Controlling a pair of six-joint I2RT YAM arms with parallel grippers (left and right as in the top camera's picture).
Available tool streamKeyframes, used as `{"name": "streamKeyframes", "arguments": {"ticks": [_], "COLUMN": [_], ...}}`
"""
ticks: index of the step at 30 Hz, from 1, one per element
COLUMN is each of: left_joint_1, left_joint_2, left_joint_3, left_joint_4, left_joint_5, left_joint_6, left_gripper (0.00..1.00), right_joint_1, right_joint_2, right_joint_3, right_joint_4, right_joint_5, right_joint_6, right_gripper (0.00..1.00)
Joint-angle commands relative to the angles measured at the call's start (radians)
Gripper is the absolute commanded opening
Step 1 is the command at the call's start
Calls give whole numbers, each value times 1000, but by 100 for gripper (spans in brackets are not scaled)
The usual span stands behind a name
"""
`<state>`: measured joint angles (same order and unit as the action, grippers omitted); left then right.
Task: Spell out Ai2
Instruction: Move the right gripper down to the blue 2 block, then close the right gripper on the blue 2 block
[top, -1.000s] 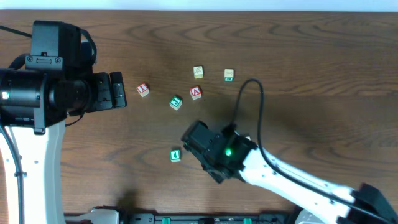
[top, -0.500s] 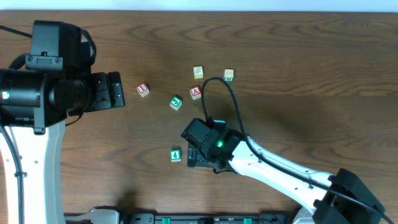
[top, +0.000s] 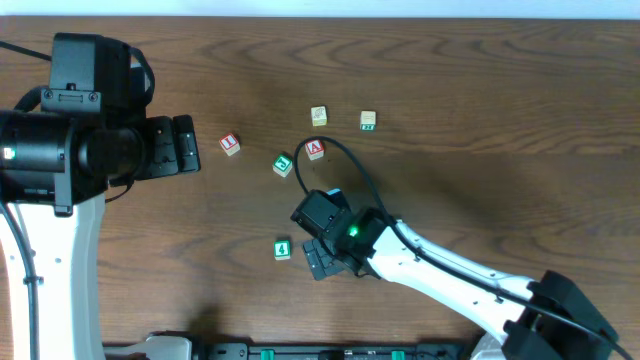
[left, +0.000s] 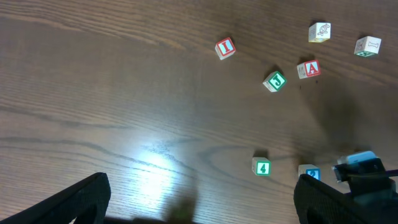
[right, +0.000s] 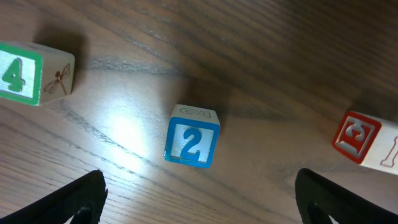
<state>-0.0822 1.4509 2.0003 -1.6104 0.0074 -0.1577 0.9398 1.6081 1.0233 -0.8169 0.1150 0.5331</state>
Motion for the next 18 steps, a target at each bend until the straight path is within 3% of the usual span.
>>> {"name": "streamKeyframes", "arguments": {"ticks": [1,11,14,18], "left_joint_1": [3,3,3,3], "left_joint_2": [-6,-6,-6,-6], "left_joint_3": [-2,-2,-2,-2], "left_joint_4": [-64,-65,-65,-65], "left_joint_5": [-7,20,19,20], "left_joint_6": [-16,-15,-21,-47], "left_gripper": [95,95,95,95], "right_joint_1": [-10,-10,-10,-10], "right_joint_2": [34,189,203,208], "right_joint_3": [-4,-4,-4,-4], "right_joint_4": [1,99,133,165], "right_joint_5": [39,53,37,34], "right_joint_6": [-60,-85,-85,-85], "right_gripper": [94,93,83,62]}}
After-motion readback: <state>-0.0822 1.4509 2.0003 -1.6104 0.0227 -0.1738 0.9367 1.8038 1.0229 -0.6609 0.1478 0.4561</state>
